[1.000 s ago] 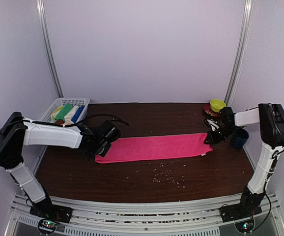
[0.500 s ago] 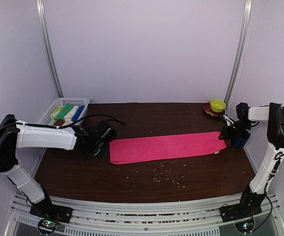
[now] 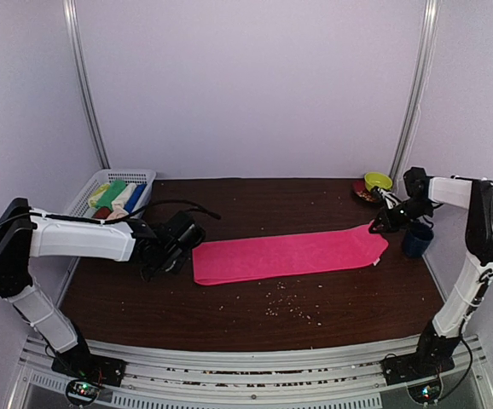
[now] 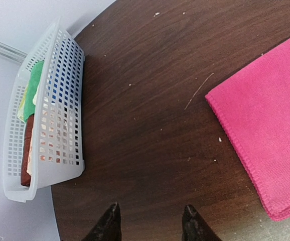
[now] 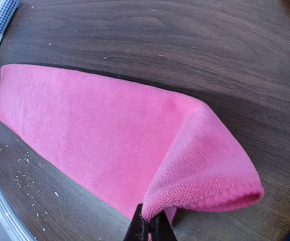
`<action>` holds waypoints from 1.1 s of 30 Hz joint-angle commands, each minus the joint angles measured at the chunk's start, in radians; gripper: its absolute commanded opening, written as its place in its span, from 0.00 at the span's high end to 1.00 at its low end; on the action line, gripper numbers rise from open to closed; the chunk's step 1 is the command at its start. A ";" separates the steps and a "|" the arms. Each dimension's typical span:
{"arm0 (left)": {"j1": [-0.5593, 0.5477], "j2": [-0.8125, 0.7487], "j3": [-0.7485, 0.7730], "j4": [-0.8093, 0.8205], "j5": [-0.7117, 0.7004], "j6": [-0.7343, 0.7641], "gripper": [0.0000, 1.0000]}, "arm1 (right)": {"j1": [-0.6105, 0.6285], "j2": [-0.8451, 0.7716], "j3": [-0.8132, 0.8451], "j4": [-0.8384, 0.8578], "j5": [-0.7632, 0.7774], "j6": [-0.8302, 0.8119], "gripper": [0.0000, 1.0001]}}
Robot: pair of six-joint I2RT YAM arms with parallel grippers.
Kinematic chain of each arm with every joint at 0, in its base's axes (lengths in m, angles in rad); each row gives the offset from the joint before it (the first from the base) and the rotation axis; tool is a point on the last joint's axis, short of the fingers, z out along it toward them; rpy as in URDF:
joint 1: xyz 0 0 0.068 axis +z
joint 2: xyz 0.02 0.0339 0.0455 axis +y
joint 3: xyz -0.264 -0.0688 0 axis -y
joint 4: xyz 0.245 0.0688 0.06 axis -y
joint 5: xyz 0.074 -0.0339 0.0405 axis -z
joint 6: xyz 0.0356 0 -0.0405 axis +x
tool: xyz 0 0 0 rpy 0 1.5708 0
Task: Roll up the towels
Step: Fold the towel at the center of the board.
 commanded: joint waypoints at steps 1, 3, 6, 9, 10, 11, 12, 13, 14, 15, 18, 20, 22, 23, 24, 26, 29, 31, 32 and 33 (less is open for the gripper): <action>-0.006 0.013 0.018 0.010 -0.008 -0.018 0.58 | 0.103 -0.027 0.056 -0.039 -0.080 -0.012 1.00; -0.006 0.013 0.017 0.008 -0.008 -0.023 0.57 | 0.158 -0.028 0.079 -0.030 -0.092 0.010 1.00; -0.006 0.015 0.022 -0.011 -0.021 -0.032 0.56 | 0.237 -0.014 0.124 -0.016 -0.112 0.044 1.00; -0.004 0.011 0.026 -0.027 -0.041 -0.039 0.54 | 0.318 0.009 0.174 0.001 -0.132 0.081 1.00; 0.002 0.006 0.025 -0.029 -0.040 -0.041 0.53 | 0.347 0.016 0.189 0.011 -0.137 0.095 1.00; 0.010 -0.008 0.023 -0.028 -0.037 -0.043 0.52 | 0.383 0.025 0.203 0.023 -0.140 0.110 1.00; 0.018 -0.022 0.016 -0.021 -0.030 -0.044 0.52 | 0.411 0.033 0.218 0.040 -0.145 0.126 1.00; 0.027 -0.040 0.007 -0.009 -0.019 -0.044 0.49 | 0.439 0.043 0.231 0.055 -0.147 0.144 1.00; 0.035 -0.059 -0.003 0.003 -0.008 -0.043 0.48 | 0.467 0.054 0.247 0.071 -0.146 0.162 1.00; 0.041 -0.081 -0.013 0.018 0.006 -0.043 0.30 | 0.497 0.067 0.265 0.087 -0.145 0.176 1.00; 0.059 -0.150 -0.045 0.063 0.055 -0.045 0.02 | 0.580 0.116 0.338 0.125 -0.137 0.221 1.00; 0.066 -0.192 -0.061 0.074 0.062 -0.054 0.02 | 0.630 0.154 0.381 0.155 -0.126 0.254 1.00; 0.069 -0.227 -0.069 0.073 0.062 -0.063 0.02 | 0.677 0.189 0.414 0.197 -0.113 0.287 1.00; 0.069 -0.242 -0.073 0.072 0.063 -0.067 0.02 | 0.699 0.209 0.430 0.216 -0.107 0.303 1.00; 0.069 -0.255 -0.075 0.069 0.065 -0.070 0.02 | 0.718 0.236 0.448 0.234 -0.102 0.317 1.00; 0.069 -0.273 -0.080 0.057 0.069 -0.078 0.02 | 0.751 0.283 0.486 0.258 -0.095 0.341 1.00; 0.069 -0.289 -0.091 0.046 0.073 -0.086 0.02 | 0.792 0.358 0.563 0.253 -0.093 0.351 1.00; 0.069 -0.298 -0.102 0.044 0.077 -0.090 0.02 | 0.815 0.393 0.597 0.267 -0.086 0.365 1.00; 0.069 -0.301 -0.106 0.045 0.079 -0.091 0.02 | 0.823 0.409 0.612 0.276 -0.085 0.374 1.00; 0.069 -0.302 -0.109 0.043 0.079 -0.093 0.02 | 0.834 0.424 0.628 0.285 -0.084 0.381 1.00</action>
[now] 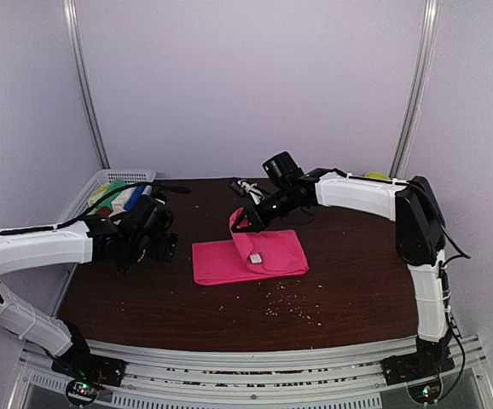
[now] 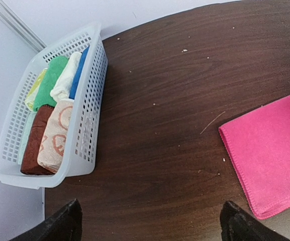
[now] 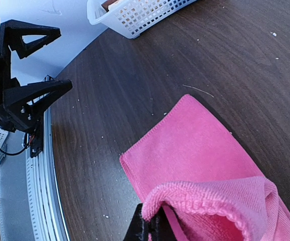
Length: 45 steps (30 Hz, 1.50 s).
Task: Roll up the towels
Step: Fold the towel at the center of the board.
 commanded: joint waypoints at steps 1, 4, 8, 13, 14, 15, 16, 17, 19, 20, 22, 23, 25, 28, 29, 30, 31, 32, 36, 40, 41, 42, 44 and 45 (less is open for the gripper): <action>0.004 -0.021 -0.025 0.015 0.019 -0.025 0.02 | 0.039 0.053 0.082 0.058 0.020 0.054 1.00; 0.004 -0.019 -0.030 0.014 0.024 -0.025 0.02 | 0.055 0.087 0.127 0.060 0.038 0.060 1.00; 0.003 -0.015 -0.036 0.023 0.036 -0.024 0.02 | 0.064 0.126 0.152 0.073 0.061 0.060 1.00; 0.004 -0.014 -0.050 0.044 0.055 -0.023 0.02 | 0.080 0.176 0.176 0.066 0.061 0.053 1.00; 0.004 -0.011 -0.049 0.045 0.057 -0.022 0.02 | 0.085 0.185 0.182 0.063 0.057 0.053 1.00; 0.004 -0.008 -0.048 0.047 0.059 -0.022 0.02 | 0.089 0.194 0.188 0.063 0.056 0.053 1.00; 0.004 -0.004 -0.047 0.048 0.062 -0.022 0.02 | 0.093 0.201 0.191 0.064 0.056 0.054 1.00; 0.003 -0.001 -0.045 0.048 0.062 -0.022 0.02 | 0.095 0.207 0.193 0.067 0.055 0.054 1.00; 0.003 0.003 -0.042 0.051 0.065 -0.022 0.02 | 0.099 0.219 0.197 0.071 0.054 0.056 1.00; 0.004 0.005 -0.042 0.054 0.066 -0.021 0.02 | 0.101 0.225 0.198 0.073 0.052 0.058 1.00; 0.004 0.009 -0.042 0.058 0.069 -0.020 0.02 | 0.105 0.238 0.201 0.078 0.045 0.064 0.99; 0.004 0.012 -0.040 0.058 0.071 -0.020 0.02 | 0.107 0.244 0.203 0.082 0.041 0.066 0.97; 0.004 0.016 -0.040 0.062 0.074 -0.022 0.02 | 0.112 0.255 0.205 0.083 0.016 0.064 0.92; 0.004 0.025 -0.044 0.075 0.077 -0.023 0.02 | 0.114 0.259 0.242 0.094 -0.068 0.079 0.79; 0.003 0.028 -0.045 0.078 0.080 -0.023 0.02 | 0.115 0.254 0.248 0.098 -0.099 0.086 0.74; 0.003 0.032 -0.046 0.083 0.079 -0.024 0.02 | 0.115 0.245 0.257 0.102 -0.126 0.089 0.70; 0.004 0.037 -0.046 0.086 0.079 -0.025 0.02 | 0.115 0.236 0.265 0.107 -0.145 0.093 0.66; 0.003 0.041 -0.046 0.088 0.082 -0.026 0.02 | 0.115 0.224 0.268 0.111 -0.159 0.095 0.63; 0.004 0.050 -0.046 0.117 0.089 -0.022 0.02 | 0.116 0.181 0.271 0.089 -0.194 0.077 0.56; 0.004 0.088 -0.019 0.157 0.097 0.013 0.02 | 0.101 0.108 0.218 0.009 -0.154 -0.017 0.54; 0.004 0.106 -0.001 0.166 0.108 0.025 0.02 | 0.097 0.082 0.172 -0.010 -0.120 -0.058 0.54; 0.003 0.129 0.017 0.175 0.123 0.035 0.02 | 0.093 0.053 0.141 -0.034 -0.089 -0.106 0.54; 0.004 0.168 0.047 0.210 0.171 0.054 0.02 | 0.087 0.005 0.092 -0.102 -0.005 -0.210 0.53; 0.004 0.185 0.058 0.231 0.205 0.058 0.02 | 0.083 -0.019 0.067 -0.141 0.035 -0.257 0.53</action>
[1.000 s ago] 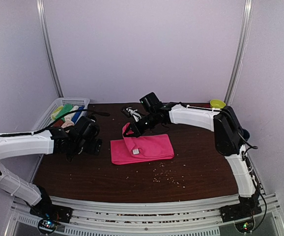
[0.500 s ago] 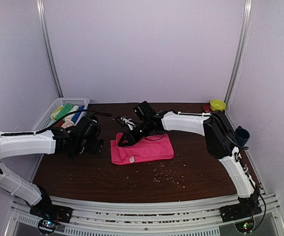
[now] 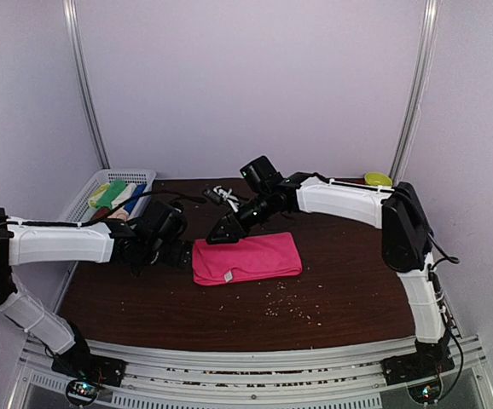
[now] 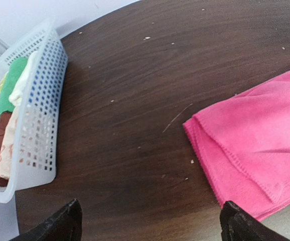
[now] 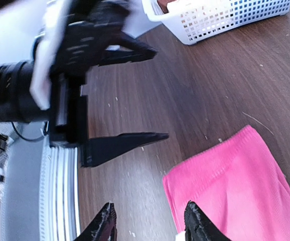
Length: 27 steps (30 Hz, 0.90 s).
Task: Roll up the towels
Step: Fold the towel at the center of the board, then smooth out the towel at the center of the board.
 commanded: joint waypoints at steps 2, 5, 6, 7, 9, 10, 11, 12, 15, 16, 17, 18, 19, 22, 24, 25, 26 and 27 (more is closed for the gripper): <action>0.004 0.079 0.079 0.151 0.163 0.039 0.02 | -0.020 -0.171 -0.149 -0.160 0.207 -0.282 0.53; 0.004 0.077 0.056 0.217 0.285 0.013 0.02 | -0.041 -0.255 -0.295 -0.099 0.268 -0.291 0.53; 0.002 0.074 0.037 0.249 0.331 -0.007 0.02 | -0.054 -0.278 -0.330 -0.085 0.287 -0.285 0.53; 0.003 0.073 0.018 0.276 0.376 -0.025 0.02 | -0.066 -0.299 -0.358 -0.077 0.308 -0.278 0.52; 0.002 0.079 -0.013 0.320 0.450 -0.084 0.02 | -0.104 -0.330 -0.393 -0.070 0.330 -0.272 0.52; 0.001 0.080 -0.028 0.342 0.480 -0.117 0.02 | -0.124 -0.346 -0.406 -0.064 0.331 -0.264 0.52; 0.000 0.080 -0.053 0.380 0.512 -0.158 0.02 | -0.146 -0.367 -0.421 -0.052 0.323 -0.257 0.52; -0.002 0.078 -0.079 0.416 0.538 -0.201 0.02 | -0.167 -0.386 -0.441 -0.035 0.316 -0.246 0.52; -0.014 0.078 -0.135 0.525 0.584 -0.307 0.07 | -0.214 -0.437 -0.480 0.006 0.307 -0.235 0.52; -0.022 0.081 -0.147 0.556 0.588 -0.337 0.08 | -0.225 -0.452 -0.491 0.013 0.310 -0.238 0.52; -0.028 0.085 -0.156 0.583 0.589 -0.370 0.10 | -0.233 -0.465 -0.502 0.019 0.312 -0.240 0.52; -0.034 0.091 -0.158 0.596 0.586 -0.381 0.11 | -0.239 -0.477 -0.514 0.025 0.311 -0.241 0.52; -0.039 0.098 -0.158 0.608 0.577 -0.403 0.12 | -0.245 -0.489 -0.526 0.034 0.309 -0.240 0.52; -0.044 0.126 -0.161 0.634 0.568 -0.447 0.15 | -0.254 -0.508 -0.549 0.050 0.302 -0.240 0.52; -0.044 0.144 -0.165 0.656 0.567 -0.469 0.16 | -0.257 -0.513 -0.556 0.054 0.303 -0.245 0.52; -0.043 0.156 -0.165 0.661 0.567 -0.475 0.17 | -0.258 -0.515 -0.558 0.057 0.304 -0.247 0.52; -0.044 0.168 -0.163 0.661 0.565 -0.481 0.17 | -0.258 -0.517 -0.562 0.060 0.304 -0.248 0.52; -0.043 0.176 -0.162 0.665 0.565 -0.484 0.17 | -0.259 -0.519 -0.567 0.063 0.305 -0.248 0.52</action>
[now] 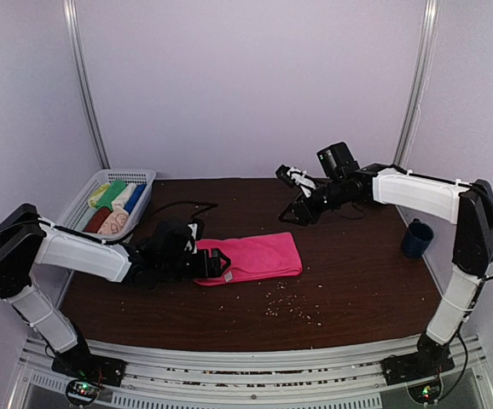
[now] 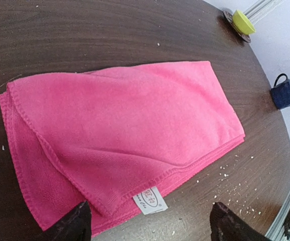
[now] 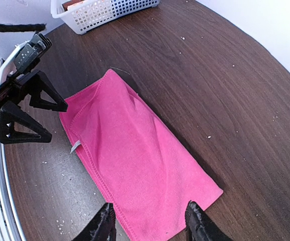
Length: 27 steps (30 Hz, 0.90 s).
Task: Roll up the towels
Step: Smooth out the towel at the center of the board.
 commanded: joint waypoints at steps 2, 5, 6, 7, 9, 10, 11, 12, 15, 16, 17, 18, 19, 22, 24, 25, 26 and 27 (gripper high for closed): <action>0.000 0.054 -0.008 0.093 0.001 -0.077 0.18 | -0.003 -0.022 -0.035 0.039 0.004 -0.004 0.52; 0.000 0.055 -0.018 0.081 -0.019 -0.087 0.20 | -0.003 -0.020 -0.040 0.040 0.003 -0.006 0.52; -0.001 0.051 -0.023 0.075 -0.026 -0.089 0.21 | -0.004 -0.018 -0.041 0.042 0.001 -0.006 0.52; 0.000 0.048 -0.031 0.077 -0.031 -0.094 0.21 | -0.005 -0.018 -0.041 0.042 0.001 -0.005 0.52; 0.000 0.043 -0.046 0.087 -0.040 -0.101 0.21 | -0.005 -0.014 -0.041 0.043 -0.001 -0.004 0.52; 0.000 0.045 -0.047 0.087 -0.042 -0.100 0.21 | -0.005 -0.013 -0.040 0.043 -0.001 -0.004 0.52; 0.001 0.051 -0.043 0.085 -0.043 -0.099 0.21 | -0.005 -0.011 -0.041 0.045 0.000 -0.004 0.52; 0.000 0.060 -0.039 0.084 -0.041 -0.098 0.22 | -0.005 -0.010 -0.041 0.045 -0.001 -0.004 0.52; 0.000 0.081 -0.028 0.086 -0.041 -0.096 0.22 | -0.005 -0.004 -0.043 0.047 0.000 -0.003 0.52; 0.000 0.085 -0.026 0.085 -0.049 -0.097 0.22 | -0.005 -0.004 -0.044 0.047 -0.001 -0.003 0.52; 0.000 0.091 -0.023 0.085 -0.056 -0.098 0.23 | -0.004 -0.003 -0.044 0.048 -0.001 -0.003 0.52; 0.001 0.096 -0.020 0.086 -0.062 -0.098 0.23 | -0.005 -0.002 -0.044 0.048 -0.001 -0.004 0.52; 0.001 0.102 -0.016 0.087 -0.066 -0.097 0.23 | -0.005 -0.001 -0.044 0.048 -0.001 -0.003 0.52; 0.001 0.124 -0.006 0.086 -0.072 -0.098 0.26 | -0.005 -0.001 -0.046 0.050 -0.001 -0.003 0.52; 0.001 0.130 -0.006 0.100 -0.075 -0.103 0.30 | -0.005 -0.001 -0.047 0.051 0.000 -0.003 0.52; 0.001 0.131 -0.007 0.110 -0.075 -0.105 0.31 | -0.005 -0.001 -0.048 0.051 -0.001 -0.003 0.52; 0.001 0.130 -0.007 0.115 -0.075 -0.105 0.33 | -0.005 -0.001 -0.048 0.052 0.000 -0.003 0.52; 0.001 0.127 -0.005 0.116 -0.075 -0.105 0.35 | -0.005 0.001 -0.050 0.053 0.000 -0.003 0.52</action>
